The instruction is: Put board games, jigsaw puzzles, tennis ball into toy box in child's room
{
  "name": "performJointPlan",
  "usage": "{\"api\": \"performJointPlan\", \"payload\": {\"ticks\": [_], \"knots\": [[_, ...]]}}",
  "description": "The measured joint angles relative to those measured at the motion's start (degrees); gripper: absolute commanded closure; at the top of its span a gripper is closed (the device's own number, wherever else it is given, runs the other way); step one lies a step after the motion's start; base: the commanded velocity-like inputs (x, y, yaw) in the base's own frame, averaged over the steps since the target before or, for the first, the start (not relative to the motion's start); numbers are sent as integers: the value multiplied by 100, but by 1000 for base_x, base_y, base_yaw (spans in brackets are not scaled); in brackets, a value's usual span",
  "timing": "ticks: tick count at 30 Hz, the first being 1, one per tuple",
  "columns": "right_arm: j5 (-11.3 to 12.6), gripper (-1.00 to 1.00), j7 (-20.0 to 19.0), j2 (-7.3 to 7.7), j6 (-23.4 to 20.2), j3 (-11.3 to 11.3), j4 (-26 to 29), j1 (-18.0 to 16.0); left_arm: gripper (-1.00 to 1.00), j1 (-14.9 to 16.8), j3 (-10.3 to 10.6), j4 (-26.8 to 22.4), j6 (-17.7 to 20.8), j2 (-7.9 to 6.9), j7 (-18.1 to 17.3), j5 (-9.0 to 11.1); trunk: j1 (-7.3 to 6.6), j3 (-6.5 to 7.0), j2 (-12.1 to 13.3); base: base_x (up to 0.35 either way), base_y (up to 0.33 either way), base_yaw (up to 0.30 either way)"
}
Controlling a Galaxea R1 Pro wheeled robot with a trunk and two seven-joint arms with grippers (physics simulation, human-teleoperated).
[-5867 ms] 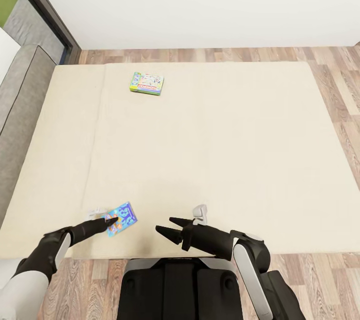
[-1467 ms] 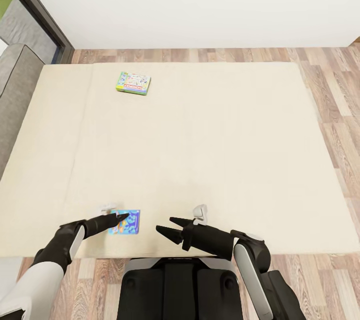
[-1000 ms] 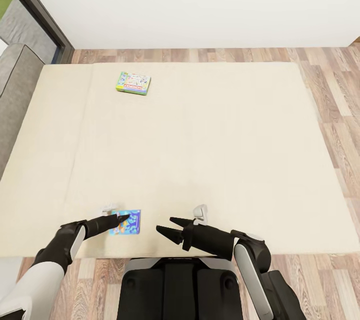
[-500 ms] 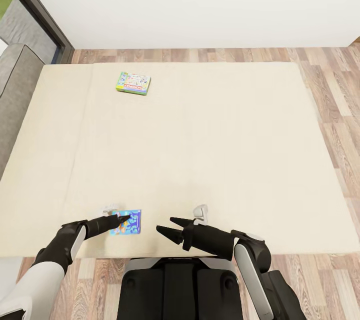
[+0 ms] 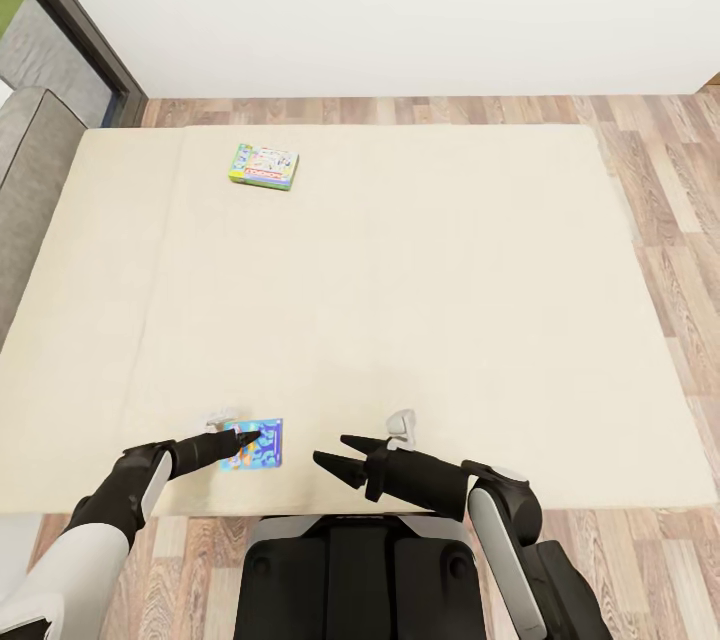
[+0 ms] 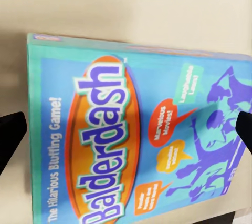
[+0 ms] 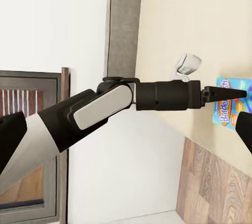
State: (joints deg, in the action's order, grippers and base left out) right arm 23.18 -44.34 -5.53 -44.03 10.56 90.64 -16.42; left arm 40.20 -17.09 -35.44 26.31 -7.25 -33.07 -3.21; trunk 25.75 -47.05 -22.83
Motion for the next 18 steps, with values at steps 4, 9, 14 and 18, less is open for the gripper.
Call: {"api": "performJointPlan", "payload": {"ticks": [4, 9, 14, 18], "knots": [[-11, -100, 4, -11, 4, -3, -4, 0, -100, 1, 2, 0, 0, 0, -1, 7, 0, 0, 0, 0, -4, 0], [-1, -100, 4, -6, 6, -20, -5, 0, -100, 0, 7, 0, 0, -1, -1, 9, 0, 0, 0, 0, -1, 0], [-8, -100, 16, -11, 1, -12, -1, 0, -100, -1, 9, 0, 0, -1, -1, 11, 0, 0, 0, 0, 0, 0], [-10, -100, 9, -15, 1, -30, -4, 0, -100, 0, 3, 0, -1, -1, 0, 10, 0, 0, 0, 0, -31, 0]]}}
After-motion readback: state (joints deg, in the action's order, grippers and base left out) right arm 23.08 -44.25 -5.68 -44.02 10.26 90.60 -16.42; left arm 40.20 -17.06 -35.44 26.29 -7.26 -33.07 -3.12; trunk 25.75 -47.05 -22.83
